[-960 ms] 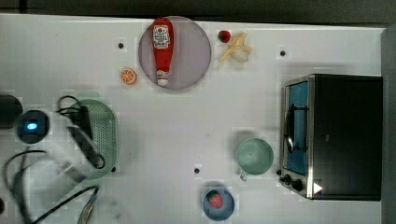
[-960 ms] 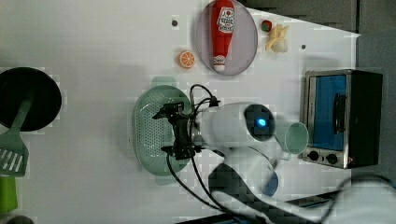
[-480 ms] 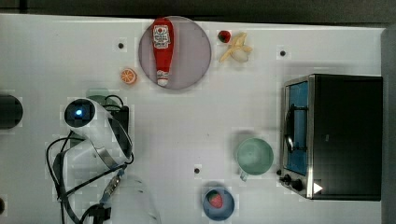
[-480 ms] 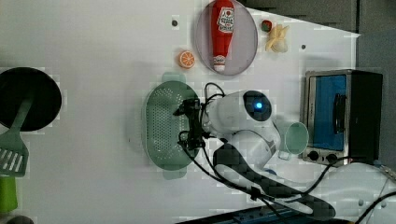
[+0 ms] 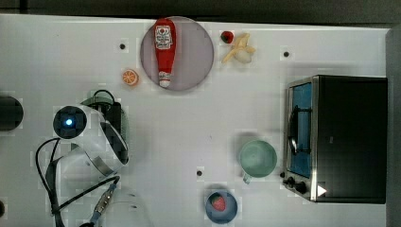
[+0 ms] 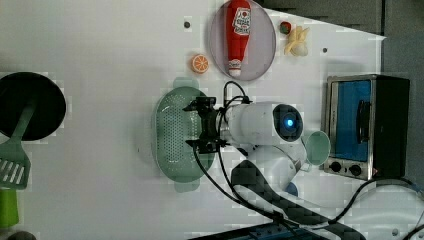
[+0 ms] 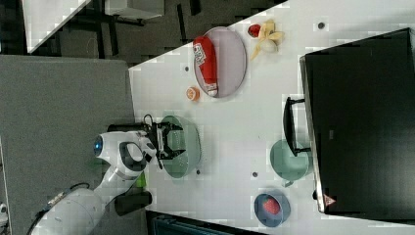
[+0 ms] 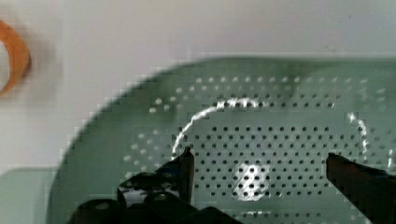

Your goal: Drag strainer left to right.

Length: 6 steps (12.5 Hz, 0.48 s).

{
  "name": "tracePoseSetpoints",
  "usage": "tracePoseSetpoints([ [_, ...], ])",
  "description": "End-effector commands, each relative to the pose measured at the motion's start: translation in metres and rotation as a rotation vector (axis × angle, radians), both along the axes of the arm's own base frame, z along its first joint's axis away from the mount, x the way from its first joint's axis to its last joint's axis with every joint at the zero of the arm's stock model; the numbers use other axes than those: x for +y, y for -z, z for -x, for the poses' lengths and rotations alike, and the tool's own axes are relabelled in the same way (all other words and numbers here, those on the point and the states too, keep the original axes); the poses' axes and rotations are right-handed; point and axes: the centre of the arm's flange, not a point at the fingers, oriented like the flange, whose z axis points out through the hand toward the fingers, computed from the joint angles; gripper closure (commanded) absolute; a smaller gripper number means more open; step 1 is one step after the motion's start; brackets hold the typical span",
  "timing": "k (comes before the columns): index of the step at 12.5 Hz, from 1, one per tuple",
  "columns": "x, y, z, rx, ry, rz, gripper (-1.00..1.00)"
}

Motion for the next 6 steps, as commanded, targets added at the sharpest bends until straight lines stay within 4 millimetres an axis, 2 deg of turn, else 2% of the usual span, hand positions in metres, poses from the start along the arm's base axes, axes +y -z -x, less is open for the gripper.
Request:
tracePoseSetpoints([
  [1, -0.015, 0.023, 0.009, 0.049, 0.075, 0.023, -1.0],
  [6, -0.046, 0.03, 0.001, 0.052, 0.119, 0.056, -1.0],
])
